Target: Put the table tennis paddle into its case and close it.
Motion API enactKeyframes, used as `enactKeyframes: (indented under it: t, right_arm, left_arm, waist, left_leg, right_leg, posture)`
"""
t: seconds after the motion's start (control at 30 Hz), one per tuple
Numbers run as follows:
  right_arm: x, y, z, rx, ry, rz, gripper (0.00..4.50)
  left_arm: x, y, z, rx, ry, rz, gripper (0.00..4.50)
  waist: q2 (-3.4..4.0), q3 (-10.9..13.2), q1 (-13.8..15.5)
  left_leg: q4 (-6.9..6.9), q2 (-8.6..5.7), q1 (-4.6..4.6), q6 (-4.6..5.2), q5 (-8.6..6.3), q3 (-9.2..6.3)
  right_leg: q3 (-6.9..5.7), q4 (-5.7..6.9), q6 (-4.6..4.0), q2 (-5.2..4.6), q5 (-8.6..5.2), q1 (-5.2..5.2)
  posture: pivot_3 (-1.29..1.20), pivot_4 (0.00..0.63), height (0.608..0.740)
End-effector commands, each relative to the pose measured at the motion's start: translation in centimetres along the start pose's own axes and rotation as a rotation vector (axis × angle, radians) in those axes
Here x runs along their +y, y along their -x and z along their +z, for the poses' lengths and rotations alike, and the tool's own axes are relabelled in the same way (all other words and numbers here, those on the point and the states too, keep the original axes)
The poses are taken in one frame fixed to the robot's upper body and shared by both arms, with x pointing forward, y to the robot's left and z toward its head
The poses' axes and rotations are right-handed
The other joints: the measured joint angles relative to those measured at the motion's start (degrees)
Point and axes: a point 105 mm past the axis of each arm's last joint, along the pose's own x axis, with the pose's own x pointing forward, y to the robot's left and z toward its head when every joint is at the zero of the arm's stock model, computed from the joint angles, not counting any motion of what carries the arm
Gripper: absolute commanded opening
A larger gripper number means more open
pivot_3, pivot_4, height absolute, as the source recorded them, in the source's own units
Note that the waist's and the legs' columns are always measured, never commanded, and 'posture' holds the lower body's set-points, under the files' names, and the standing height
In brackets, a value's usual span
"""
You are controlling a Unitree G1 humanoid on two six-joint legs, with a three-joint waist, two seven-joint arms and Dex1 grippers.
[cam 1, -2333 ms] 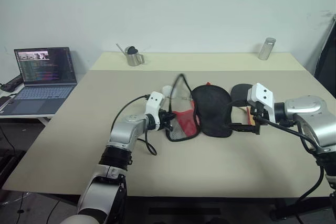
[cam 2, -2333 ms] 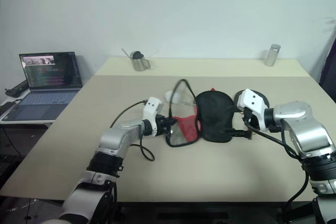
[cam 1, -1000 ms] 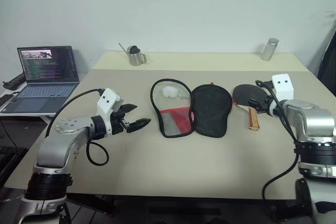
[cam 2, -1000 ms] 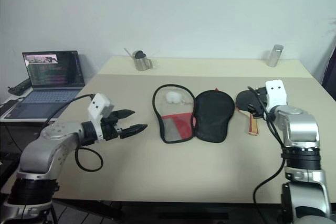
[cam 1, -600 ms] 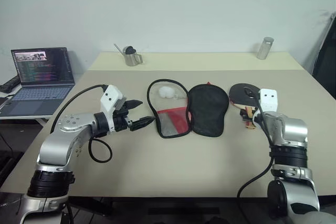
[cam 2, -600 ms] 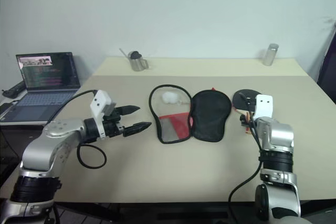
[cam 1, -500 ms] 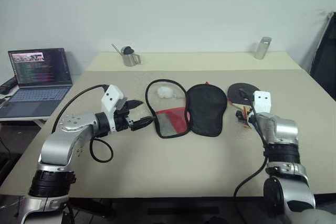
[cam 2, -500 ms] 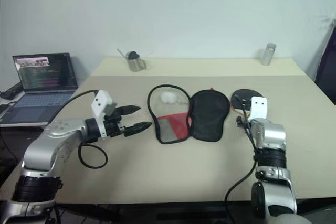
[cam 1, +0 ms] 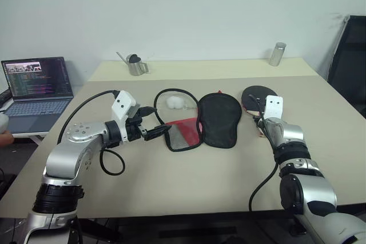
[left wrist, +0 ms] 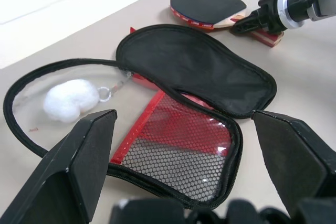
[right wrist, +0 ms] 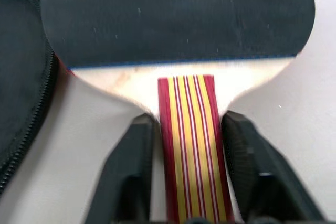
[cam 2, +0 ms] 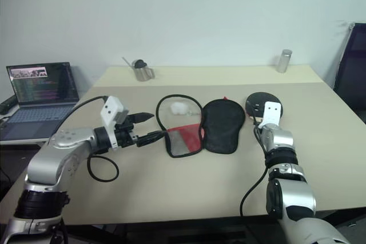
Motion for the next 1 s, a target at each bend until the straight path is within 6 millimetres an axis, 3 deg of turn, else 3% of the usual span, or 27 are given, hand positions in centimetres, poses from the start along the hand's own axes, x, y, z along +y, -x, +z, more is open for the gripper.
enactKeyframes:
  t: [0.03, 0.27, 0.4, 0.47, 0.63, 0.73, 0.83, 1.0]
  right_arm:
    - [0.2, 0.5, 2.5, -0.085, -0.029, -0.005, 1.17]
    - [3.1, 3.5, 8.3, -0.231, -0.082, 0.079, 1.17]
    - [7.9, 7.5, 12.6, -0.325, -0.124, 0.241, 1.17]
    - [10.0, 8.9, 13.2, -0.327, -0.142, 0.311, 1.17]
    - [14.5, 11.0, 11.8, -0.248, -0.155, 0.446, 1.17]
    - [16.5, 10.8, 8.9, -0.132, -0.132, 0.478, 1.17]
    - [17.0, 10.6, 6.8, -0.049, -0.07, 0.446, 1.17]
    - [17.4, 10.8, 5.1, 0.026, -0.01, 0.429, 1.17]
  left_arm:
    - [0.2, 0.7, 1.5, -0.046, -0.052, 0.029, 4.5]
    - [0.5, 0.9, 1.3, -0.041, -0.048, 0.057, 4.5]
    - [0.6, 1.0, 1.2, -0.038, -0.048, 0.065, 4.5]
    - [0.7, 1.0, 1.1, -0.037, -0.047, 0.066, 4.5]
    - [0.6, 0.8, 1.0, -0.034, -0.047, 0.065, 4.5]
    - [0.4, 0.7, 0.8, -0.03, -0.045, 0.06, 4.5]
    - [0.2, 0.6, 0.7, -0.029, -0.042, 0.056, 4.5]
    - [-0.1, 0.5, 0.3, -0.02, -0.038, 0.052, 4.5]
  waist:
    - [0.0, 0.0, -0.03]
    - [0.06, 0.04, -0.18]
    - [0.08, 0.05, -0.94]
    - [0.08, 0.05, -1.43]
    - [0.07, 0.03, -1.68]
    - [0.07, 0.03, -1.62]
    - [0.08, 0.03, -1.39]
    - [0.08, 0.03, -1.31]
  left_leg:
    - [0.0, 0.02, 0.01, 0.0, 0.01, -0.01]
    - [-0.51, 0.04, -0.16, -0.28, 0.2, 0.22]
    - [-0.78, 0.16, -0.44, -0.35, 0.24, 0.47]
    - [-0.74, 0.17, -0.99, -0.4, 0.28, 0.6]
    - [-0.77, 0.15, -1.11, -0.4, 0.27, 0.53]
    - [-0.75, 0.12, -1.1, -0.4, 0.27, 0.53]
    - [-0.74, 0.12, -1.11, -0.39, 0.28, 0.52]
    - [-0.75, 0.1, -1.12, -0.39, 0.28, 0.54]
  right_leg:
    - [0.0, 0.02, -0.02, 0.02, 0.01, -0.01]
    - [0.3, 0.03, -0.05, 0.02, 0.03, -0.5]
    - [0.51, 0.02, -0.15, 0.06, -0.06, -1.05]
    - [0.66, 0.13, -0.15, 0.07, -0.05, -1.73]
    - [0.59, 0.0, -0.15, 0.06, -0.05, -1.76]
    - [0.62, 0.03, -0.15, 0.05, -0.05, -1.75]
    - [0.63, 0.07, -0.15, 0.05, -0.05, -1.76]
    - [0.64, 0.06, -0.15, 0.05, -0.05, -1.79]
  posture:
    - [0.0, 0.15, 0.74]
    - [0.0, 0.15, 0.74]
    - [0.0, 0.15, 0.74]
    - [0.0, 0.15, 0.74]
    - [0.0, 0.15, 0.74]
    - [0.0, 0.15, 0.74]
    - [0.0, 0.15, 0.74]
    - [0.0, 0.15, 0.74]
